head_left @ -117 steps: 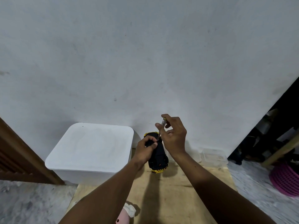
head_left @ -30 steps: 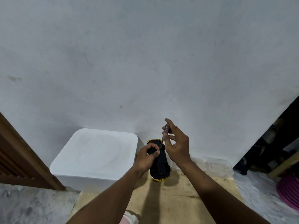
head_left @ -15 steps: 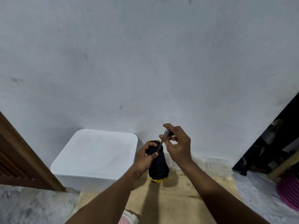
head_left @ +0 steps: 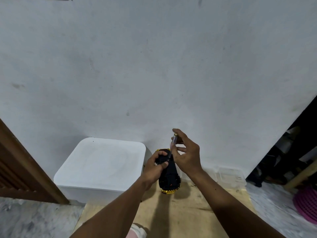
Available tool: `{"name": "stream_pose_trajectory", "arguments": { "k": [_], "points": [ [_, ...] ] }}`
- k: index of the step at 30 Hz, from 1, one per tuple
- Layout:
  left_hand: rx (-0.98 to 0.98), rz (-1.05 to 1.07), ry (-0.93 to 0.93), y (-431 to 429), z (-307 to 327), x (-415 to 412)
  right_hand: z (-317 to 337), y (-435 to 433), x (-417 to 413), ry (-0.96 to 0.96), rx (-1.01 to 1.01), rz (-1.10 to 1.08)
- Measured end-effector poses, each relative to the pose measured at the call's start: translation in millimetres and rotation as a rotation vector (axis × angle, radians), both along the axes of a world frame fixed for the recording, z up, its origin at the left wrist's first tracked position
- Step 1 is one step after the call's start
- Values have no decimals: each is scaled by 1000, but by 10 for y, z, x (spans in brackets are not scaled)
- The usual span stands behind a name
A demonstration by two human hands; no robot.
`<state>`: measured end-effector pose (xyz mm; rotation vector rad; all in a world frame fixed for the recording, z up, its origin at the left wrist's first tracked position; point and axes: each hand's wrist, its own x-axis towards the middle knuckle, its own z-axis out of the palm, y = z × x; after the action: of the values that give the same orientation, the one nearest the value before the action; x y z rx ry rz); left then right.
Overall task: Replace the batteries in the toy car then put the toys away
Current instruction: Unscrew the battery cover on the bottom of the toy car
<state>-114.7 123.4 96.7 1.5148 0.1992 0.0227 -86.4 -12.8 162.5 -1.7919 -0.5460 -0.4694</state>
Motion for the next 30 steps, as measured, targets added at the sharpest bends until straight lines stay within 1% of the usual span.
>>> {"name": "stream_pose_trajectory", "arguments": {
  "k": [3,8,13,18,23,26,30],
  "points": [
    [4,-3,7,-10,21,-6,7,1,14,-49,-3,-34],
    [2,6,16,-28,34,-24,-22,-13,43,34,28,-19],
    [-25,1,27,-30,35,-21,10,-45,61,-66,6,-26],
    [-17,9,35,-42,30,-17,0,-65,59,-2,13,30],
    [-4,4,30,-44,13,-18,39,-40,58,-40,3,39],
    [-2,8,33,-39,1,-10,34,-29,60,24,-1,67],
    [-3,0,30,-22,5,11,51,-16,44,-27,-3,64]
  ]
}}
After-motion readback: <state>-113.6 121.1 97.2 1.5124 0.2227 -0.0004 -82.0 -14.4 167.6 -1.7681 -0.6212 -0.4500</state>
